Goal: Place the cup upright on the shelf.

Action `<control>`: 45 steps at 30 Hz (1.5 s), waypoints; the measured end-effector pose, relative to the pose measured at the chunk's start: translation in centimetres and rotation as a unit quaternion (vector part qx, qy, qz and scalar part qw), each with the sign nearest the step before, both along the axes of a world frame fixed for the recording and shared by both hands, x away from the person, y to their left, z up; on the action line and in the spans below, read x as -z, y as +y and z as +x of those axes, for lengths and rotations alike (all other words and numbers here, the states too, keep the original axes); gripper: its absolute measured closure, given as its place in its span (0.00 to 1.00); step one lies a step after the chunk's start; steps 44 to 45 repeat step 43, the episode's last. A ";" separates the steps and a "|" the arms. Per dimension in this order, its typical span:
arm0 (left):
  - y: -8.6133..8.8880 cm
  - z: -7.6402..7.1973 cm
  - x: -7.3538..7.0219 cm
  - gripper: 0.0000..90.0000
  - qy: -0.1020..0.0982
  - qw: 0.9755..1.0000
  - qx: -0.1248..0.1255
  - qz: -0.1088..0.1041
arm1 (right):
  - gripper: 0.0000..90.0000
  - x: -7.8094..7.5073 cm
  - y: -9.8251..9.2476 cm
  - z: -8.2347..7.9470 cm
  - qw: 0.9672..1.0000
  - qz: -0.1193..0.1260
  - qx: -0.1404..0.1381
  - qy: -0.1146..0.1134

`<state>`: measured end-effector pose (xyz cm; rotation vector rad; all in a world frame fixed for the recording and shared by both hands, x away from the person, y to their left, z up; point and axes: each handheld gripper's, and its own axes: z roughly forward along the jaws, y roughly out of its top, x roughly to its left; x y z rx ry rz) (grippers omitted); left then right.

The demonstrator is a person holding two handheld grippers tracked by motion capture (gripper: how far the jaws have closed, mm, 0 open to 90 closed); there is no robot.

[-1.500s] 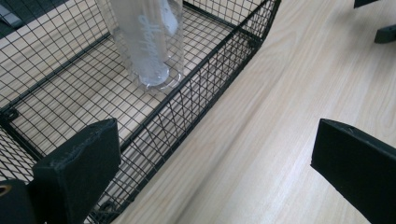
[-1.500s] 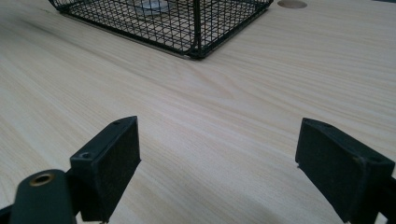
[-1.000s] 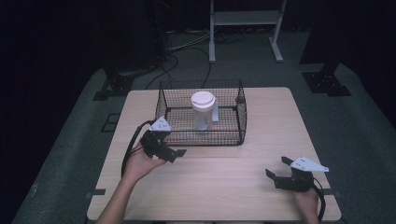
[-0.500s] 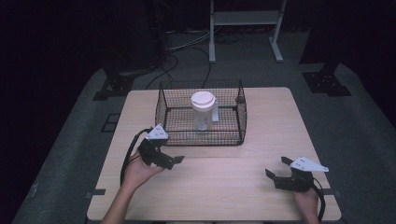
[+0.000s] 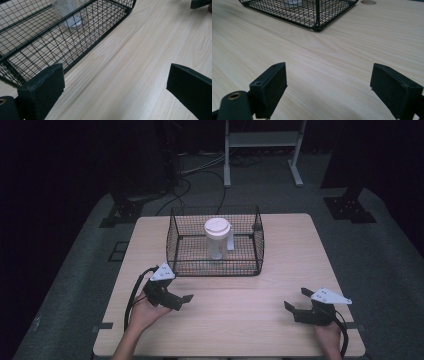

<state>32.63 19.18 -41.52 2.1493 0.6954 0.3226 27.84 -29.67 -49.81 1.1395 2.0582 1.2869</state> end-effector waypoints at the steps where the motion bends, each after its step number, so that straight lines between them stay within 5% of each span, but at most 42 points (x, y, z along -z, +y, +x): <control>1: 0.1 -0.1 0.2 0.01 0.000 1.000 -0.001 0.001 | 0.14 0.0 0.0 0.0 1.000 0.000 0.000 0.000; 12: 1.8 -1.4 1.4 0.02 -0.031 0.999 -0.025 -0.021 | 0.14 0.0 0.0 0.0 1.000 -0.001 0.000 -0.001; 33: 5.1 -3.8 3.8 0.02 -0.041 0.996 -0.068 -0.043 | 0.14 0.0 0.1 0.0 1.000 -0.003 0.000 -0.001; 45: 6.9 -5.5 4.1 0.02 -0.072 0.989 -0.103 -0.075 | 0.14 0.0 0.1 -0.1 1.000 -0.002 -0.001 -0.004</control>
